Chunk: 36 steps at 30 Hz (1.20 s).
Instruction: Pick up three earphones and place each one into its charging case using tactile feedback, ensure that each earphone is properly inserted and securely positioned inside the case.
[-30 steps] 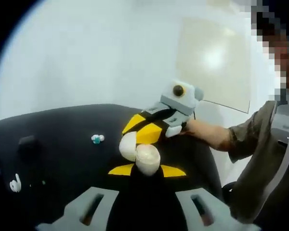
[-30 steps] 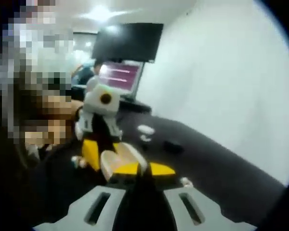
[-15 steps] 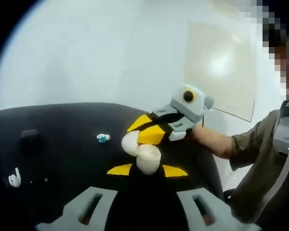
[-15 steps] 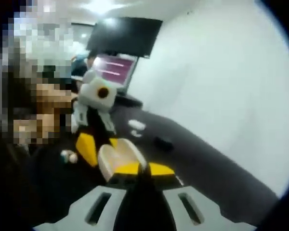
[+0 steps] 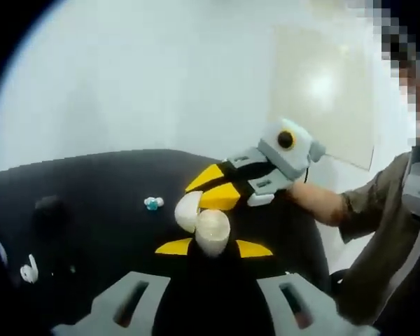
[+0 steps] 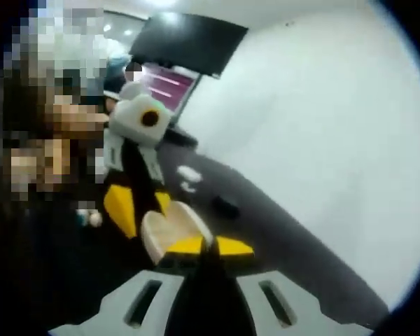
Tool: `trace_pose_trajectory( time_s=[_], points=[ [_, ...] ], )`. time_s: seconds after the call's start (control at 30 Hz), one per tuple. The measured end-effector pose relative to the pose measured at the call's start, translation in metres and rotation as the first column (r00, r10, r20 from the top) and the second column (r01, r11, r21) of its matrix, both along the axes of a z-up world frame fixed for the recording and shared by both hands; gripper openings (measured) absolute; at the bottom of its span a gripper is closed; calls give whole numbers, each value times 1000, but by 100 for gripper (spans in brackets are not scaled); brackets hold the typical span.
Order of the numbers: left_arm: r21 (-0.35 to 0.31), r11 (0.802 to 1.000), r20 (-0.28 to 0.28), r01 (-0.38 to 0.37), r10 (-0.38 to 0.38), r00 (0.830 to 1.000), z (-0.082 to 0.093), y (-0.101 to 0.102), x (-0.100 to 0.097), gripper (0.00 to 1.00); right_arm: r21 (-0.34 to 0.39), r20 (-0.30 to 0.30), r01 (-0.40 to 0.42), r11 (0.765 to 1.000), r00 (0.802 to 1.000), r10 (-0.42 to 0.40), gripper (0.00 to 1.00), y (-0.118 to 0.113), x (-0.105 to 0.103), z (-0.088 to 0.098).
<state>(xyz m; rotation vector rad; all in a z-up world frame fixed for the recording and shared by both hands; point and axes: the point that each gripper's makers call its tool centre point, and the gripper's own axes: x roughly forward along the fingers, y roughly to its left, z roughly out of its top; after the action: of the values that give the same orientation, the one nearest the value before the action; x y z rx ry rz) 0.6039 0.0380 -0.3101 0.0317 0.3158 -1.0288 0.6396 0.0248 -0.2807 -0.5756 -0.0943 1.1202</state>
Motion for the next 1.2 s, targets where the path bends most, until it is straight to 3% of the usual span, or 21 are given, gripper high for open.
trace_pose_trajectory(
  time_s=[0.07, 0.3, 0.33, 0.37, 0.4, 0.43, 0.47, 0.5, 0.53, 0.6, 0.63, 0.67, 0.7, 0.8, 0.83, 0.9, 0.97, 1.0, 1.03, 1.07, 1.2],
  points=[
    [12, 1000, 25, 4, -5, 1000, 2, -4, 1, 19, -5, 14, 2, 1000, 1000, -2, 7, 0, -1, 0],
    [-8, 1000, 17, 19, -19, 1000, 1, -6, 3, 18, 8, -16, -6, 1000, 1000, 6, 7, -1, -1, -1],
    [-8, 1000, 16, 21, -21, 1000, 1, -5, 3, 18, 35, -50, -42, 999, 998, 44, 8, 1, -5, -1],
    [-15, 1000, 10, 24, -24, 1000, 0, -5, 2, 18, 78, -125, -58, 995, 990, 67, 9, 0, -7, 1],
    [-18, 1000, 6, 25, -25, 1000, -1, -5, 2, 18, 133, -242, -49, 990, 967, 80, 11, -4, -5, 2],
    [-20, 1000, 7, 24, -24, 1000, -1, -5, 2, 18, 181, -284, -39, 983, 955, 90, 15, -6, -2, 8],
    [-23, 999, 10, 23, -23, 1000, -1, -5, 3, 18, 235, -330, -28, 972, 938, 107, 23, -12, 1, 14],
    [-27, 999, 18, 21, -21, 1000, 0, -5, 4, 18, 275, -345, -15, 961, 932, 113, 25, -18, 8, 19],
    [-26, 999, 11, 23, -23, 1000, -2, -3, 3, 18, 369, -359, 65, 927, 930, 78, 22, -30, 22, 29],
    [-35, 999, 12, 20, -20, 1000, 0, -3, 4, 18, 460, -388, 96, 883, 916, 103, 18, -46, 31, 45],
    [-34, 999, 17, 20, -19, 1000, 0, -3, 4, 18, 526, -413, 129, 841, 903, 120, 18, -56, 37, 52],
    [-36, 999, 17, 22, -22, 1000, 0, -3, 4, 18, 551, -446, 179, 815, 889, 107, 18, -63, 46, 53],
    [-40, 999, 14, 24, -23, 1000, 0, -2, 4, 18, 525, -472, 215, 823, 879, 71, 18, -69, 54, 46],
    [-63, 998, 15, 20, -19, 1000, 3, 0, 5, 18, 443, -485, 291, 848, 873, -46, 18, -79, 77, 33],
    [-72, 997, 10, 21, -21, 1000, 4, 1, 5, 18, 433, -520, 290, 854, 854, -26, 17, -73, 77, 33],
    [-88, 996, 7, 30, -30, 1000, 6, 0, 4, 18, 382, -588, 260, 887, 809, 16, 17, -61, 73, 32],
    [-92, 995, 9, 30, -29, 1000, 6, 0, 4, 18, 239, -665, 203, 950, 747, 8, 17, -46, 72, 16],
    [-90, 995, 8, 30, -30, 1000, 5, -1, 4, 18, 192, -650, 182, 964, 760, -14, 17, -41, 78, 11],
    [-89, 996, 8, 30, -29, 1000, 5, -1, 4, 18, 158, -619, 160, 974, 785, -28, 17, -36, 84, 9],
    [-87, 996, 10, 31, -30, 1000, 5, -1, 4, 17, 116, -609, 127, 985, 793, -31, 17, -31, 85, 4],
    [-79, 996, 8, 35, -35, 999, 3, -1, 4, 17, -11, -626, 17, 1000, 779, -21, 11, -16, 83, -23]
  ],
)
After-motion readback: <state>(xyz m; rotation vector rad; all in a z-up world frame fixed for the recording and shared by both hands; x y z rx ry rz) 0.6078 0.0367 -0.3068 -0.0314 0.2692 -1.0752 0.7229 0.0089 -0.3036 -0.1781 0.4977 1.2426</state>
